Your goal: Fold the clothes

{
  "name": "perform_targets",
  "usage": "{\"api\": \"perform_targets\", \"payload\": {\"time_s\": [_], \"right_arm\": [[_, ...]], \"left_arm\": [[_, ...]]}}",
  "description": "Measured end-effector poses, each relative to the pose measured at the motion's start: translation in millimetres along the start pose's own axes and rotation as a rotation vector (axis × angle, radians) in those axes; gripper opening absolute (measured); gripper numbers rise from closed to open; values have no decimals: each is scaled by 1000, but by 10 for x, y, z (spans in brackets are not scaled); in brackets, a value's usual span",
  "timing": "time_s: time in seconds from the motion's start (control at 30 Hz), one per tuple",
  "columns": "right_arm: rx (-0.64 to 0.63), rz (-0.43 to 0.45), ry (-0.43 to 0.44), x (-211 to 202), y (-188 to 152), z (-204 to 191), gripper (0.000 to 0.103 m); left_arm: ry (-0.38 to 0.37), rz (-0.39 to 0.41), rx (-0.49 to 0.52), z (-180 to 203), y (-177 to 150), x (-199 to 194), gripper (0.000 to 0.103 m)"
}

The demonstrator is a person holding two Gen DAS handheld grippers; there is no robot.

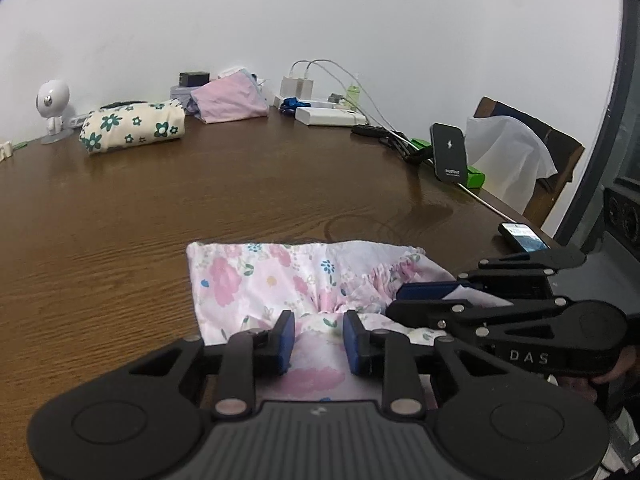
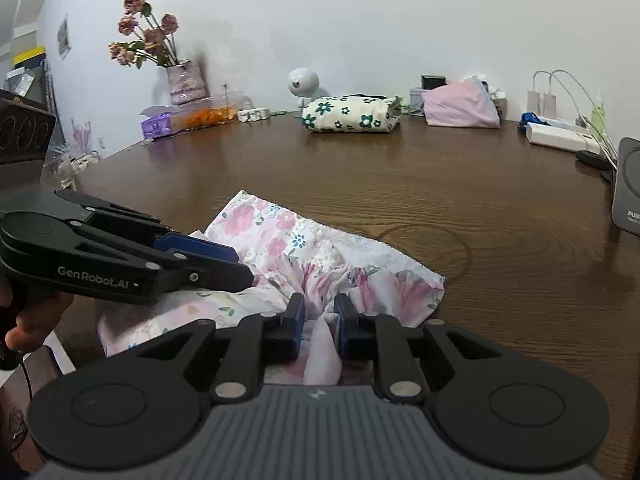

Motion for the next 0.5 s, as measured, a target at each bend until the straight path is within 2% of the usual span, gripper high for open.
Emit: {"api": "perform_targets", "payload": {"time_s": [0.1, 0.17, 0.2, 0.27, 0.3, 0.33, 0.4, 0.5], "right_arm": [[-23, 10, 20, -18, -17, -2, 17], [-64, 23, 27, -32, -38, -29, 17], [-96, 32, 28, -39, -53, -54, 17], [-140, 44, 35, -48, -69, -90, 17], [-144, 43, 47, -50, -68, -99, 17], [-149, 42, 58, -52, -67, -109, 17], [-184, 43, 76, -67, -78, -153, 17], [-203, 46, 94, -93, -95, -199, 17]], "left_arm": [[-27, 82, 42, -19, 56, -208, 27], [-45, 162, 119, 13, 97, -452, 42], [-69, 191, 187, 63, 93, -578, 48], [-109, 236, 357, 200, 18, -791, 69], [-115, 253, 436, 262, -37, -855, 74], [-119, 261, 507, 319, -106, -889, 79], [-138, 247, 623, 432, -267, -882, 79], [-179, 182, 767, 552, -528, -785, 79]]}}
Point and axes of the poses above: each gripper's, at about its wrist camera, not at the fingertips, and x roughly the way its jaws point, z to its right, y to its top, the point moved 8 cm from there along x, roughly the way its jaws point, and after that the axes turned 5 degrees about -x, right-handed, at the moved point
